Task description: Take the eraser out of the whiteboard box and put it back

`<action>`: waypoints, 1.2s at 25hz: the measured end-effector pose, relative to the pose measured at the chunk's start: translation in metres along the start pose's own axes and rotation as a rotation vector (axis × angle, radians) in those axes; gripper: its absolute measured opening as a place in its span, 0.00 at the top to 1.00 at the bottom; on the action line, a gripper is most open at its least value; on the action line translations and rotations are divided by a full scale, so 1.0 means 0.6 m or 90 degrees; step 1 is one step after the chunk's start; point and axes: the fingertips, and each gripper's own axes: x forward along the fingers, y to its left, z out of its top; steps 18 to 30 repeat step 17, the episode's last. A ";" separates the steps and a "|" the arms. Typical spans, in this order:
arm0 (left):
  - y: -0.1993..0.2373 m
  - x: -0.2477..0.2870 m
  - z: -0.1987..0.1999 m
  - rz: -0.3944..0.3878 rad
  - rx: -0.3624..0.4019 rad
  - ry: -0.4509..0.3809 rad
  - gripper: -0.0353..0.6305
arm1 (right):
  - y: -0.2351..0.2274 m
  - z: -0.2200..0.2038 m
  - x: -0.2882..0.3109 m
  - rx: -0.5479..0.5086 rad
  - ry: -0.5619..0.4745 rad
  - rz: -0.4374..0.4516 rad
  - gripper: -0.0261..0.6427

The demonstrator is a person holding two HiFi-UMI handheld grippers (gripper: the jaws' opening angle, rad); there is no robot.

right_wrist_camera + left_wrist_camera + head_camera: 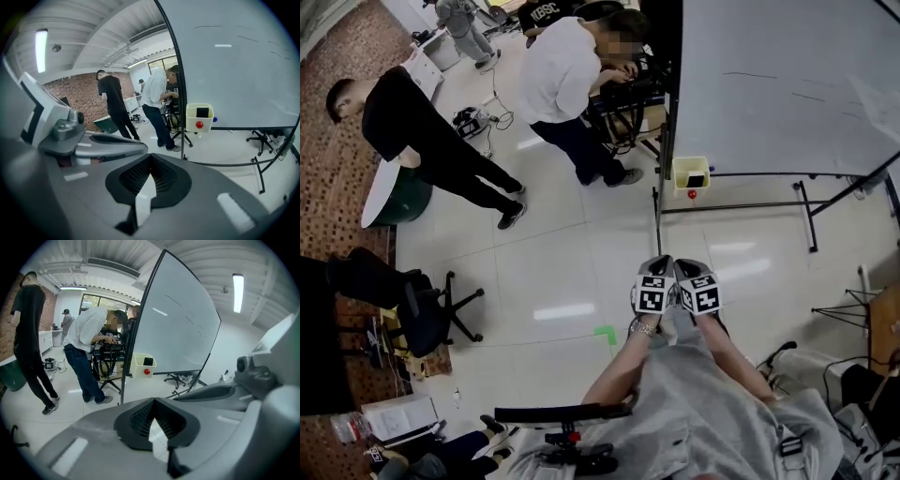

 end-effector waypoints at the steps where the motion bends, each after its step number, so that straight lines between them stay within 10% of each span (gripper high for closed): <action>1: -0.005 -0.003 0.002 -0.003 0.003 -0.004 0.94 | -0.002 -0.001 -0.005 0.003 -0.002 -0.001 0.96; 30: -0.052 0.014 0.073 0.005 0.037 -0.037 0.94 | -0.054 0.057 -0.041 0.014 -0.046 0.019 0.96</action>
